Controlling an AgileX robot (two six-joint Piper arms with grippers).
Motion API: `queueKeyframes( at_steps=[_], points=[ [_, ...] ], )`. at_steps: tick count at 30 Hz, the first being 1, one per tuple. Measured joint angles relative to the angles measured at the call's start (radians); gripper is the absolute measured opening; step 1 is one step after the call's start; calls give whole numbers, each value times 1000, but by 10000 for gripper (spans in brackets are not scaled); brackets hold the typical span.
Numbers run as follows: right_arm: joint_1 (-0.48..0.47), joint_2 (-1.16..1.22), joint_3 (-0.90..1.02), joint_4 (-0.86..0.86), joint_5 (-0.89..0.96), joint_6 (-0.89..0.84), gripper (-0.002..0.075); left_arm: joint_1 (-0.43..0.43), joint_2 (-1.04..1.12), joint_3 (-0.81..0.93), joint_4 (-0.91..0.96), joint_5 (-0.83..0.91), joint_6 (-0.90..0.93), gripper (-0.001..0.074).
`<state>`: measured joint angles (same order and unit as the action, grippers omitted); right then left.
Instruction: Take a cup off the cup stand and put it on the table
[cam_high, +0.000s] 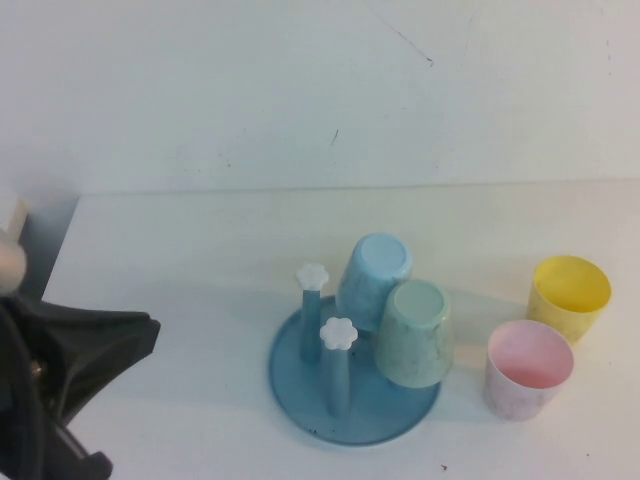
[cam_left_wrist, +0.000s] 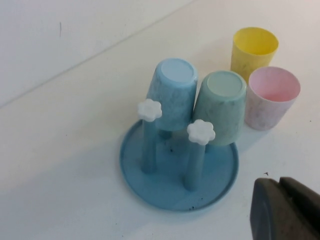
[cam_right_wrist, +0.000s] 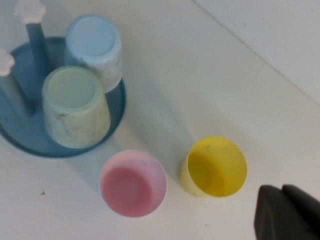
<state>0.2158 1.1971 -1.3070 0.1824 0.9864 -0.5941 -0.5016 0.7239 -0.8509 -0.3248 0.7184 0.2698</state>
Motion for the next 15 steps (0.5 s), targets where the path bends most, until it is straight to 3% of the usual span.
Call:
queueKeyframes(
  at_steps=[7, 15],
  points=[
    [0, -259, 351, 15, -157, -23, -1, 0, -86, 12, 9, 38, -2, -2],
    [0, -561, 641, 33, -225, -39, -1, 0, -157, 192, 8, 4, -10, -2]
  ],
)
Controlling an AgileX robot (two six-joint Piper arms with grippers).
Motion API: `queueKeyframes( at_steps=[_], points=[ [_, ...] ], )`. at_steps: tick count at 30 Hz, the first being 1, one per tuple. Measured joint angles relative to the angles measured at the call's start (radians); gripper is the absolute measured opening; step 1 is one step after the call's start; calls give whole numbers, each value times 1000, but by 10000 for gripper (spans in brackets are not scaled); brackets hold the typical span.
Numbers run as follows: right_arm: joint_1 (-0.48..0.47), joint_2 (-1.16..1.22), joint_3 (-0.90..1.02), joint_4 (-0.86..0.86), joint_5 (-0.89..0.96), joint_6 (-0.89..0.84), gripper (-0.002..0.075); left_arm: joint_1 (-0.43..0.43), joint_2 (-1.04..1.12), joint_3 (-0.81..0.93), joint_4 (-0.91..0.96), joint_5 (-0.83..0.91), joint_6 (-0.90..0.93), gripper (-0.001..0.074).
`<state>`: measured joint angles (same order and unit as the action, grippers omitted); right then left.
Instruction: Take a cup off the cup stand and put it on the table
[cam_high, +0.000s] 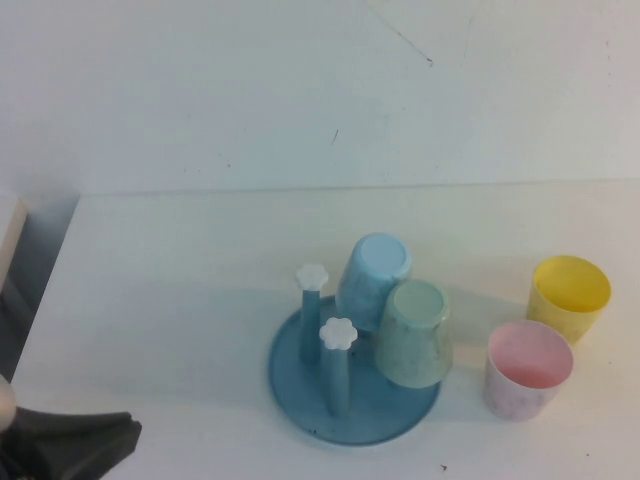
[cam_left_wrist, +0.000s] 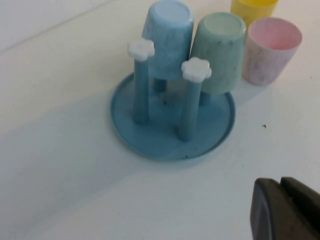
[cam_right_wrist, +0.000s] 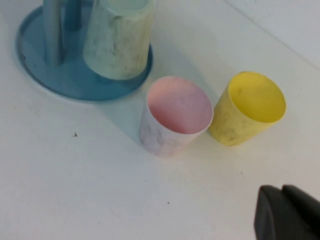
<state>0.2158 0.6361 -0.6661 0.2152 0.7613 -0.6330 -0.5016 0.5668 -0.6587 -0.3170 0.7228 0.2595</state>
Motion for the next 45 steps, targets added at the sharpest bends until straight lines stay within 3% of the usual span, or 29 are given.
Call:
queueKeyframes(
  at_steps=[3, 12, 37, 40, 45],
  points=[
    [0, -225, 135, 6, -2, -2, -1, 0, -12, 69, -4, -32, 0, -2],
    [0, -476, 219, 13, -10, -2, -1, 0, -14, 128, -16, -44, 0, -2],
    [0, -490, 235, 33, 80, -2, -2, 0, -29, 128, -35, -7, 2, -2],
    [0, -490, 235, 33, 80, -2, -2, 39, -77, 128, -34, -7, 19, -2],
    [0, -490, 235, 33, 80, -2, -2, 185, -189, 130, -31, -128, 118, -2]
  ],
)
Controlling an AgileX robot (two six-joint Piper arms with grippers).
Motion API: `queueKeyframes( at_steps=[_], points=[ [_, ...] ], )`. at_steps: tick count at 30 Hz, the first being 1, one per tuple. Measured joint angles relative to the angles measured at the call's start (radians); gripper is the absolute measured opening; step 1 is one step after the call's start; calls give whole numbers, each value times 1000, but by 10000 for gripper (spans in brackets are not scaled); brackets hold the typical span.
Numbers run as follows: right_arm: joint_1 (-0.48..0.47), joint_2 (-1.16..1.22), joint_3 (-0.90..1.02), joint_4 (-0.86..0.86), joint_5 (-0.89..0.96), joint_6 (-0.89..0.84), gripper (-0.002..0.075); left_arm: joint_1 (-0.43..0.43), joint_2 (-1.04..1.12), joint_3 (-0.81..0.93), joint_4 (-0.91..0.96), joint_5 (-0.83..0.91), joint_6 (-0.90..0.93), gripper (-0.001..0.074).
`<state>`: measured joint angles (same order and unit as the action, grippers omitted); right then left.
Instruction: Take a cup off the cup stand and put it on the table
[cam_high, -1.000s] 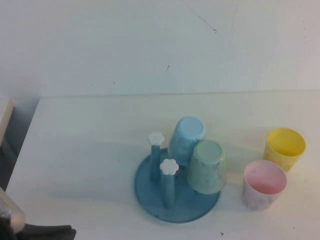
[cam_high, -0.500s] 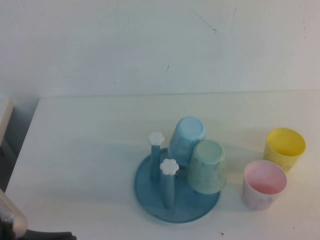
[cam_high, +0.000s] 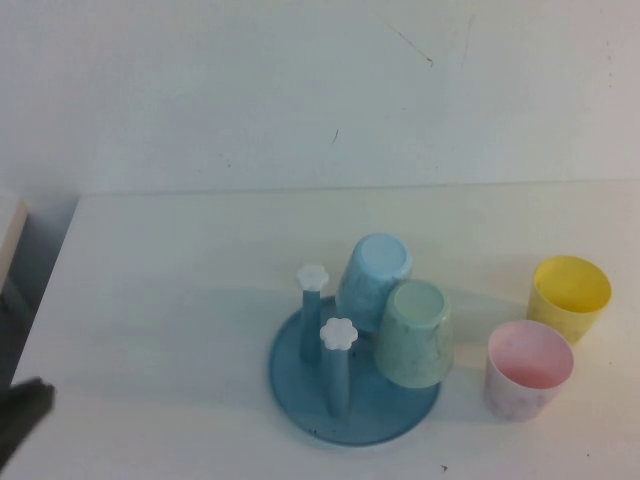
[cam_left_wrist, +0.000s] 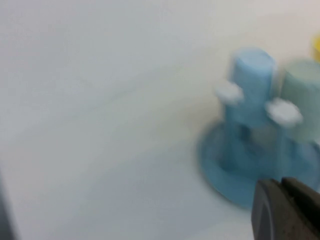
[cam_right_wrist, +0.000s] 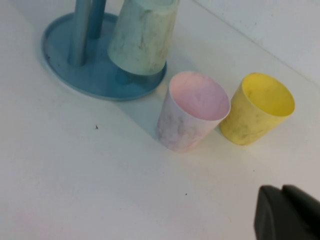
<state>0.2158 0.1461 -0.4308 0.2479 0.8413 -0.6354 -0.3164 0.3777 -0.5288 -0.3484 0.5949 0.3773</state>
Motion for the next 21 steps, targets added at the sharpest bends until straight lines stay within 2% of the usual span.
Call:
queueKeyframes(
  at_steps=[5, 9, 13, 21],
  points=[
    [0, 0, 0, 0, 0, 0, -2, 182, -120, 68, 0, -200, 66, -2],
    [0, 0, 0, 0, 0, 0, -2, 269, -202, 169, -7, -364, 68, -2],
    [0, 0, 0, 0, 0, 0, -2, 302, -281, 295, -31, -442, 70, -2],
    [0, 0, 0, 0, 0, 0, -2, 304, -385, 542, -91, -493, 70, -2]
  ],
)
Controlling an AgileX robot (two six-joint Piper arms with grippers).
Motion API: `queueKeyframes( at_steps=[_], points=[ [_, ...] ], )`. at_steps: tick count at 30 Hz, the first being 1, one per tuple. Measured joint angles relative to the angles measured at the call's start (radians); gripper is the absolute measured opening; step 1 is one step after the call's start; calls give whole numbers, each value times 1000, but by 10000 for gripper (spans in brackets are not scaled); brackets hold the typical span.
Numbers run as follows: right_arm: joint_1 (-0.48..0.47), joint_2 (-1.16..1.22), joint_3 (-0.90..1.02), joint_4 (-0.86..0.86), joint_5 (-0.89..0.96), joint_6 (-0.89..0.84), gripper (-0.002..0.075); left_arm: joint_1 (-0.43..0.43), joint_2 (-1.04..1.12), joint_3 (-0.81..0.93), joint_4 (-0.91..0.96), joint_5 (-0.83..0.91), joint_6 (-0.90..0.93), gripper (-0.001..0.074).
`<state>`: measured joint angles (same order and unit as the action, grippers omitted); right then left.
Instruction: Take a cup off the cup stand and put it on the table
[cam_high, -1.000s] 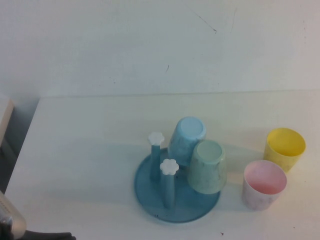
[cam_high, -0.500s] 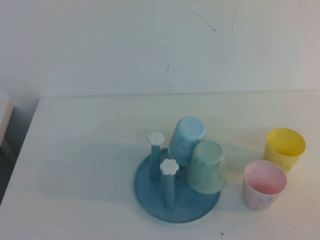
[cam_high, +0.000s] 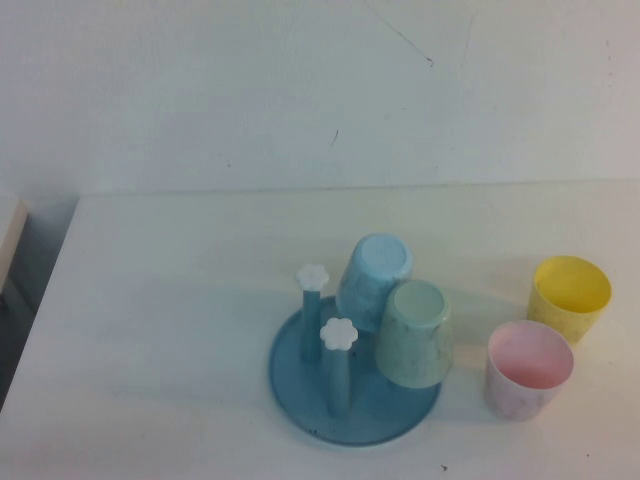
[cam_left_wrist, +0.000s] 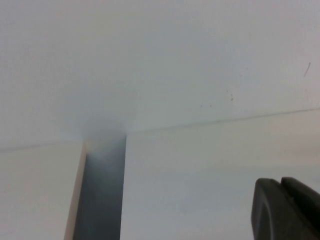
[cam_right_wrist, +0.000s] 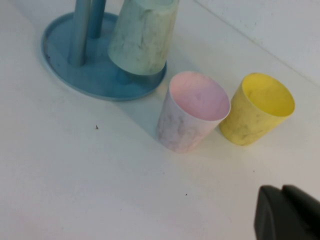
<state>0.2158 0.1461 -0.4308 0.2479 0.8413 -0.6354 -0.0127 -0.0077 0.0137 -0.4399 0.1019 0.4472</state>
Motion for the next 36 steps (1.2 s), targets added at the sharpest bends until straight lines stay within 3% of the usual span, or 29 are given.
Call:
queueKeyframes(
  at_steps=[15, 24, 29, 36],
  points=[
    [0, 0, 0, 0, 0, 0, -2, 0, -1, 14, -38, 1, 17, -3],
    [0, 0, 0, 0, 0, 0, -2, 0, -1, 14, 316, 80, -415, -3],
    [0, 0, 0, 0, 0, 0, -2, 0, -1, 14, 333, 205, -457, -3],
    [0, 0, 0, 1, 0, 0, -2, 0, -1, 12, 333, 218, -462, -3]
  ],
)
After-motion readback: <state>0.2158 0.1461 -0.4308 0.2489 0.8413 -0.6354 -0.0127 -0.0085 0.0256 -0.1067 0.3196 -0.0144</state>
